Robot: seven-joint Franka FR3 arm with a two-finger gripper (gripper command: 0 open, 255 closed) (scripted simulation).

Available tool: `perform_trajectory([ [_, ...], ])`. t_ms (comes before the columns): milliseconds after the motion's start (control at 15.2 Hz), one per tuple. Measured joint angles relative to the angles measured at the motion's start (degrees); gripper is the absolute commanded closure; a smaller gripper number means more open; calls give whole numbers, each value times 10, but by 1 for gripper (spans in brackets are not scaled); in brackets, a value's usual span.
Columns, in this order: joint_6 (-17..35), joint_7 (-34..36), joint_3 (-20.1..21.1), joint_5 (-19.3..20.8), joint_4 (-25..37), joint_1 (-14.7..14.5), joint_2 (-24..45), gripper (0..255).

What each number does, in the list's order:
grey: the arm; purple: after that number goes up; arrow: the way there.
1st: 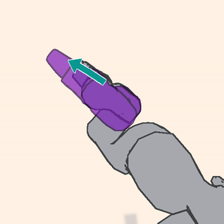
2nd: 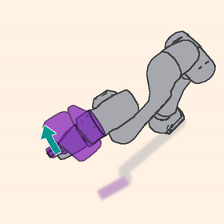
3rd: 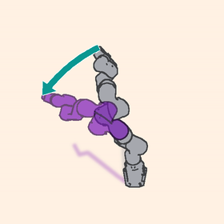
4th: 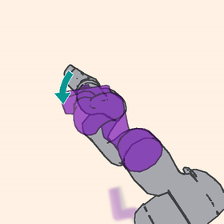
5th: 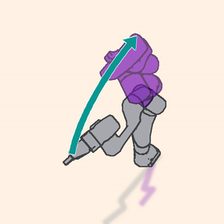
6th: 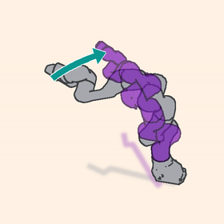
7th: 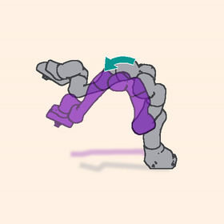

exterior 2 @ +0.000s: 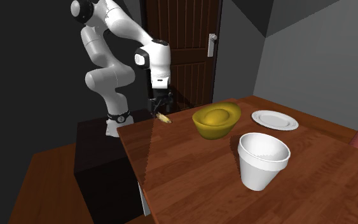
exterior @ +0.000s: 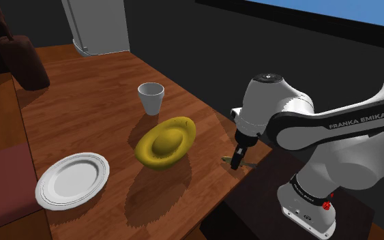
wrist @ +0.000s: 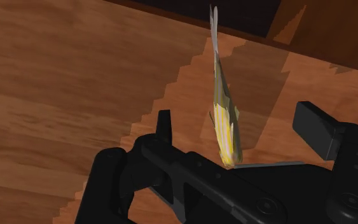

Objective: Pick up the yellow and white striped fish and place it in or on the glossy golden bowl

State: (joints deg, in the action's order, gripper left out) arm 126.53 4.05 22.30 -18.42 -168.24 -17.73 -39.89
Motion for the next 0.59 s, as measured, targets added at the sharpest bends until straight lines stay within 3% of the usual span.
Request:
perform_trajectory([
  [396,10,-1,1,-1,-5,0,5,0],
  [462,10,-1,1,-1,-5,0,6,255],
  [594,10,-1,1,-1,-5,0,6,255],
])
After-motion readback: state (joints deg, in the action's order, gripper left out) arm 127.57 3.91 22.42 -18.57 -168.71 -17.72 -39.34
